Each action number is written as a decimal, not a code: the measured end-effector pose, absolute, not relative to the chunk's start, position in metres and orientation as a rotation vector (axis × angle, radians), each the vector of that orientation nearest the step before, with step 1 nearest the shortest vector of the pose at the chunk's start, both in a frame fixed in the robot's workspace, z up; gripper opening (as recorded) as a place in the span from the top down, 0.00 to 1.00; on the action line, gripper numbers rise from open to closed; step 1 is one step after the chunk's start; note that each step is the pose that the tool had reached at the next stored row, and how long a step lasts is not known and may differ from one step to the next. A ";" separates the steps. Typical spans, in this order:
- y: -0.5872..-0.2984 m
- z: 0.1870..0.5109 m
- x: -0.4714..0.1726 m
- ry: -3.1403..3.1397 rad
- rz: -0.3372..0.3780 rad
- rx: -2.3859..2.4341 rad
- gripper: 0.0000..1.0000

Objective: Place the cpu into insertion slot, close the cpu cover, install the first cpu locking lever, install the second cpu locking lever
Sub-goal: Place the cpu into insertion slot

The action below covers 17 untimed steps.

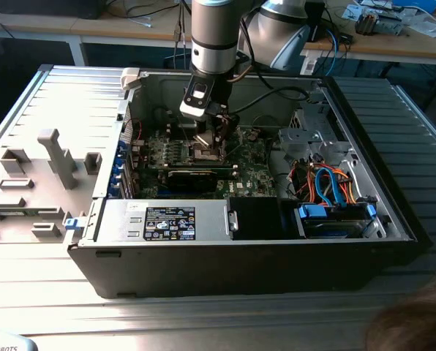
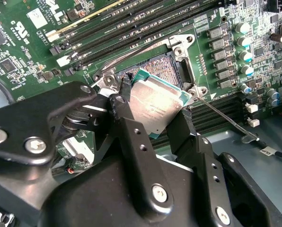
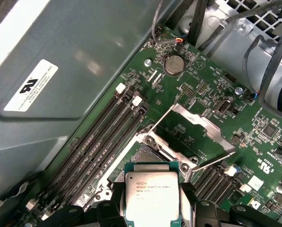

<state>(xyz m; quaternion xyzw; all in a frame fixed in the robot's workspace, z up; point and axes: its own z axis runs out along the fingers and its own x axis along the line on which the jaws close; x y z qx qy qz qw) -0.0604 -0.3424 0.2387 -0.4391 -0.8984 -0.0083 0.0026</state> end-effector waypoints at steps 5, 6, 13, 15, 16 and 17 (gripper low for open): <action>-0.342 0.238 -0.060 -2.815 -0.026 -1.383 0.45; -0.342 0.238 -0.060 -2.815 -0.026 -1.384 0.45; -0.342 0.238 -0.060 -2.810 -0.026 -1.393 0.45; -0.342 0.238 -0.061 -2.808 -0.026 -1.398 0.45; -0.342 0.238 -0.061 -2.807 -0.026 -1.399 0.45; -0.342 0.237 -0.061 -2.807 -0.026 -1.400 0.45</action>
